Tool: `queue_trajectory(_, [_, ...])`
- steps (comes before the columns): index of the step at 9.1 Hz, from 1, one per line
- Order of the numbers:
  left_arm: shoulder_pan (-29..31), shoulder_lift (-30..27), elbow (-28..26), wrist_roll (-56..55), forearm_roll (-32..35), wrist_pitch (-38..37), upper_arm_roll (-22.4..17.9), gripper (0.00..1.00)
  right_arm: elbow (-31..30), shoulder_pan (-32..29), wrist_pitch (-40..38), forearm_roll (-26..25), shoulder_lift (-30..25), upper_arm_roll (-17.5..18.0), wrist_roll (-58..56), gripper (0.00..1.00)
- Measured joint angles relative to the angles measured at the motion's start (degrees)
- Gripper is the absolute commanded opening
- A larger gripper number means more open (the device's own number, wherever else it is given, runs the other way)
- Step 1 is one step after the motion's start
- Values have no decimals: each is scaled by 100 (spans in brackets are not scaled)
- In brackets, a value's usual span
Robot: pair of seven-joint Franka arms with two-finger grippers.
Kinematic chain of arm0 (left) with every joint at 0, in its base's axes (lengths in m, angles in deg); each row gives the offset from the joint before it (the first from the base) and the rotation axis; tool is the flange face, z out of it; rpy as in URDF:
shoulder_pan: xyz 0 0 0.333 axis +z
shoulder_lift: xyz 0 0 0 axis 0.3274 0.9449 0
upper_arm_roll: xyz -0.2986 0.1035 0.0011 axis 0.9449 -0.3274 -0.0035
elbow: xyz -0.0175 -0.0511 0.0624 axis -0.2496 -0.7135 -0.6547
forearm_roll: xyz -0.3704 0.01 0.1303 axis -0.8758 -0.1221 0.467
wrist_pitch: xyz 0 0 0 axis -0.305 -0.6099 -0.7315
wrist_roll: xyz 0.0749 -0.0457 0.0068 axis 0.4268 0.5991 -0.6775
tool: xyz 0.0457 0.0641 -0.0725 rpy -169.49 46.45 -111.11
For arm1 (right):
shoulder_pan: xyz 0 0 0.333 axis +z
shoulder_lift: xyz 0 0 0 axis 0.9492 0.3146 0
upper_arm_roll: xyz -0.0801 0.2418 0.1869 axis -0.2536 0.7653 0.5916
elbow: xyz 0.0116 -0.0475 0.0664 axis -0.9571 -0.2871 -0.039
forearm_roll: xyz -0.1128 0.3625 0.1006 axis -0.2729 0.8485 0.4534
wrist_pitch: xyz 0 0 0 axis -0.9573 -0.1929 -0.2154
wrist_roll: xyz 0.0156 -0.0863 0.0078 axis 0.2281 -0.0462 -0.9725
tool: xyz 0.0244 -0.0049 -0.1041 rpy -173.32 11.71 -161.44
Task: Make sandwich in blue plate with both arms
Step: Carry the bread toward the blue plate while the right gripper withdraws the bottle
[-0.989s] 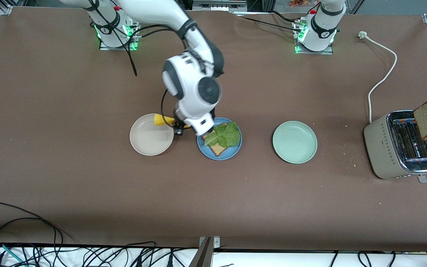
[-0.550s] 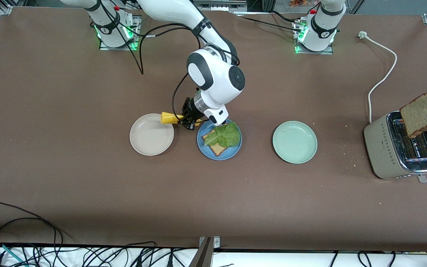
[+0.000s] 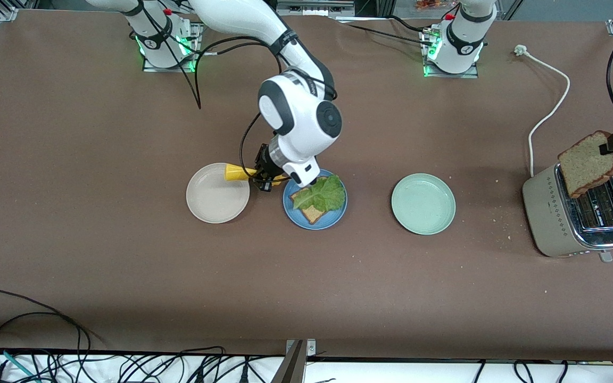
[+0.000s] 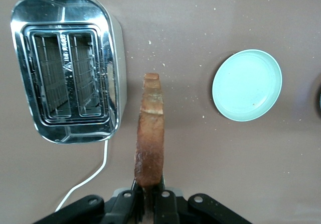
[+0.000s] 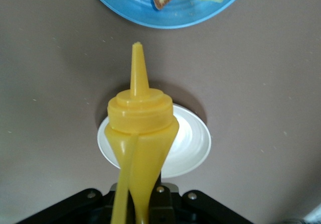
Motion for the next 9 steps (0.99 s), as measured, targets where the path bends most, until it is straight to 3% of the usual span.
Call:
queue_trajectory(5, [-26, 22, -176, -1552, -747, -16, 716, 0, 30, -1166, 1, 2118, -410, -62, -1418, 0])
queue_trajectory(9, [-56, 242, -550, -3038, -1349, 800, 1668, 0, -175, -2197, -92, 3592, -648, -82, -3026, 0])
